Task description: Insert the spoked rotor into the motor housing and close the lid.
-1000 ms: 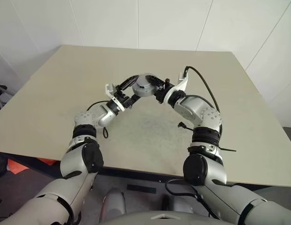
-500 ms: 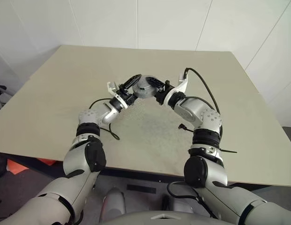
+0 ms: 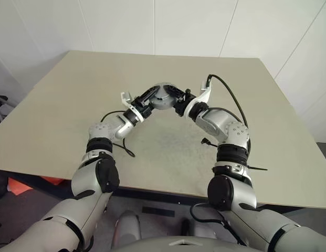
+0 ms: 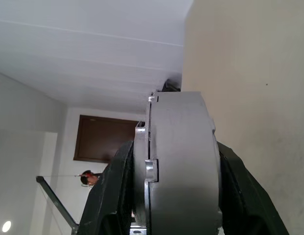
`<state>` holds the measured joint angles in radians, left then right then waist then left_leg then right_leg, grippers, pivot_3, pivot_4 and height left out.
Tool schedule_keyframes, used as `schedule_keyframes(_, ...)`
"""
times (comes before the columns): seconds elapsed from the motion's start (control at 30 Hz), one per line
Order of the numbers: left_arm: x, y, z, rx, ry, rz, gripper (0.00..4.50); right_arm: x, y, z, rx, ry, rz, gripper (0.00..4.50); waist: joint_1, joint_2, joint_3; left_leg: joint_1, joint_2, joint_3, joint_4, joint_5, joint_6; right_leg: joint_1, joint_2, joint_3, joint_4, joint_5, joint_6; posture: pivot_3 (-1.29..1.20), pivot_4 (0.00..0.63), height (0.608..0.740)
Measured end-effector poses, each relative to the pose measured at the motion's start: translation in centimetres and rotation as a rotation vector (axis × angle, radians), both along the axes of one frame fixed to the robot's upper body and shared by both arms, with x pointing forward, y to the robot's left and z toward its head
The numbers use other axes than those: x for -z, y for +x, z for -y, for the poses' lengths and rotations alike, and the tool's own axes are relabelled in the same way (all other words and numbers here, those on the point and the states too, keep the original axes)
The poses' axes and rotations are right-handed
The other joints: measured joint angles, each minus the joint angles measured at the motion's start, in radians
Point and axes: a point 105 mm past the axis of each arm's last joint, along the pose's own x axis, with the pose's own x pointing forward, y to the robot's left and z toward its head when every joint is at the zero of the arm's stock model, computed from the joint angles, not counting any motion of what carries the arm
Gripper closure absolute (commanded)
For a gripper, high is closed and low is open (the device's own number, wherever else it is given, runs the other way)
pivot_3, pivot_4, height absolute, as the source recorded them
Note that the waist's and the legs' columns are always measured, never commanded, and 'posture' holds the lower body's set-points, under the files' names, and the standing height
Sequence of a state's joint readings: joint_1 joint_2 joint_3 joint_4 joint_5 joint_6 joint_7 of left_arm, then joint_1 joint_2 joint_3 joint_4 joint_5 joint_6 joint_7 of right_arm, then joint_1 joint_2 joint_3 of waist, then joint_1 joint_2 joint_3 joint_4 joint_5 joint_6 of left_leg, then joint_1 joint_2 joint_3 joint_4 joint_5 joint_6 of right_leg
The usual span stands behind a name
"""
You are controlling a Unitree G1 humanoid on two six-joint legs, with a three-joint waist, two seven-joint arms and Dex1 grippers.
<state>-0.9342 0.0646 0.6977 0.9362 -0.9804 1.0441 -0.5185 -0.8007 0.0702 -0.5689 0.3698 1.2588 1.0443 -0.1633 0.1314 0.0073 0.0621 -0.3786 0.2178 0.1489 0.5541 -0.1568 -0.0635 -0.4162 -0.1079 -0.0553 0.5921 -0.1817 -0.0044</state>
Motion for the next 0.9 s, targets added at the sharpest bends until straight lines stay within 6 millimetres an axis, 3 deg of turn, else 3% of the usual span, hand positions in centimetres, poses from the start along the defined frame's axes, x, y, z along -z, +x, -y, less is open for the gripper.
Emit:
schedule_keyframes(0.1, 0.0, 0.1, 0.0, -0.005, 0.005, -0.001, 2.39, -0.6, 0.0, -0.1, 0.005, -0.004, 0.031, 0.17, 0.000, 0.000, 0.000, 0.000, 0.000, 0.000, 0.001, 0.000, 0.000, 0.000, 0.000, 0.000, 0.000, 0.000, 0.000, 0.00, 0.000, 0.740)
schedule_keyframes(0.37, 0.7, 1.1, -0.9, -0.105, 0.081, -0.001, 2.39, -0.3, 1.1, 1.0, 0.115, -0.115, 0.055, 0.08, 0.000, 0.000, 0.000, -0.002, 0.001, 0.000, 0.007, 0.000, 0.001, 0.000, 0.000, 0.000, 0.003, 0.000, 0.000, 0.00, 0.000, 0.740)
schedule_keyframes(0.53, 1.9, 3.0, -5.9, -0.359, 0.144, -0.040, 2.39, 0.6, 1.5, 2.5, 0.183, -0.160, 0.042, 0.08, -0.005, 0.000, 0.000, -0.001, 0.003, 0.000, 0.009, 0.000, 0.000, -0.002, 0.001, 0.000, 0.009, 0.000, 0.000, 0.00, 0.000, 0.740)
schedule_keyframes(0.73, 2.5, 3.8, -12.3, -0.615, 0.177, -0.080, 2.39, 0.8, 1.6, 2.9, 0.194, -0.167, 0.038, 0.08, -0.003, 0.000, 0.000, -0.002, 0.003, -0.001, 0.011, 0.000, 0.000, -0.003, 0.001, 0.001, 0.012, 0.000, 0.000, 0.00, 0.000, 0.740)
schedule_keyframes(0.9, 3.8, 3.8, -15.7, -0.772, 0.228, -0.151, 2.39, 1.0, 1.7, 3.1, 0.205, -0.172, 0.033, 0.08, 0.003, 0.000, 0.000, -0.002, 0.003, -0.001, 0.012, 0.000, 0.000, -0.003, 0.000, 0.001, 0.013, 0.000, 0.000, 0.00, 0.000, 0.740)
